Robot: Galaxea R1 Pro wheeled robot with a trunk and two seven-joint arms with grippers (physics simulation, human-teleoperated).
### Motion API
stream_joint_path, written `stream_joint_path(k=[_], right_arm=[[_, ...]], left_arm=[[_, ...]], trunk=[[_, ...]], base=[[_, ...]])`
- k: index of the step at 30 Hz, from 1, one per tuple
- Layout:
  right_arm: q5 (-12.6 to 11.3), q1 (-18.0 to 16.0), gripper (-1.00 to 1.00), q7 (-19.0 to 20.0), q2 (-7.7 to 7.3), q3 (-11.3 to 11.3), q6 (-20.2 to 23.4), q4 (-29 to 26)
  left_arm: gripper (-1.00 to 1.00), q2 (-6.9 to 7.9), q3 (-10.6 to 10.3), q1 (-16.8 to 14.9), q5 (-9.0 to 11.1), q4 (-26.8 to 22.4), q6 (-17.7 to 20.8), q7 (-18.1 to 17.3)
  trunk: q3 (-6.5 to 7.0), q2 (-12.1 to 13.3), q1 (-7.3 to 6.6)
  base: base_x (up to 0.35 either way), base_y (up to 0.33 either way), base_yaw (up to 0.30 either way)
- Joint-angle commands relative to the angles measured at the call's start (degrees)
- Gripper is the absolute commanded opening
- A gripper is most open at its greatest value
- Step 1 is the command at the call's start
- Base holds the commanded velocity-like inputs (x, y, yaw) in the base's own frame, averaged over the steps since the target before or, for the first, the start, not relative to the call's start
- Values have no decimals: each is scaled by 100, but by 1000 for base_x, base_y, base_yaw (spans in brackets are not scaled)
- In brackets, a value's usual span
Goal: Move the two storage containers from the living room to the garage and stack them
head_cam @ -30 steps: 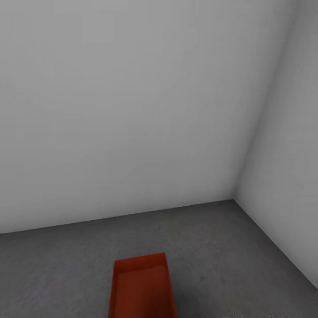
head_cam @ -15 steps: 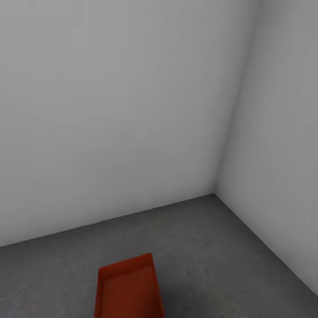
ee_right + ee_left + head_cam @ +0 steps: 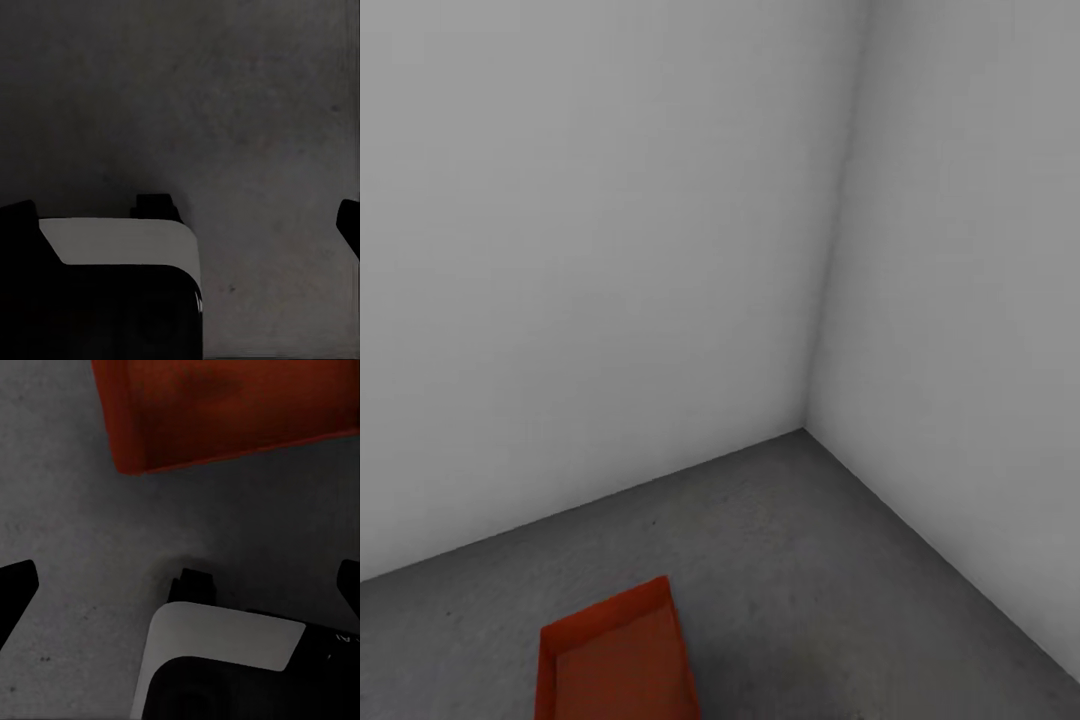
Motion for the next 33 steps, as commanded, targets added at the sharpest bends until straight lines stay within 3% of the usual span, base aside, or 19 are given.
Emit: stream_joint_path(k=[1, 16, 33], right_arm=[[-56, -7, 100, 1, 5, 48, -30, 17], [-56, -7, 100, -3, 5, 47, -30, 17], [-61, -7, 100, 2, 5, 48, -30, 17]], left_arm=[[100, 1, 10, -3, 33, 0, 15, 11], [100, 1, 12, -3, 34, 0, 9, 11], [100, 1, 10, -3, 25, 0, 5, 11]], trunk=[[-5, -3, -2], [-5, -3, -2], [-5, -3, -2]], base=[[-136, -230, -251], [-135, -231, -247], [-6, -16, -247]])
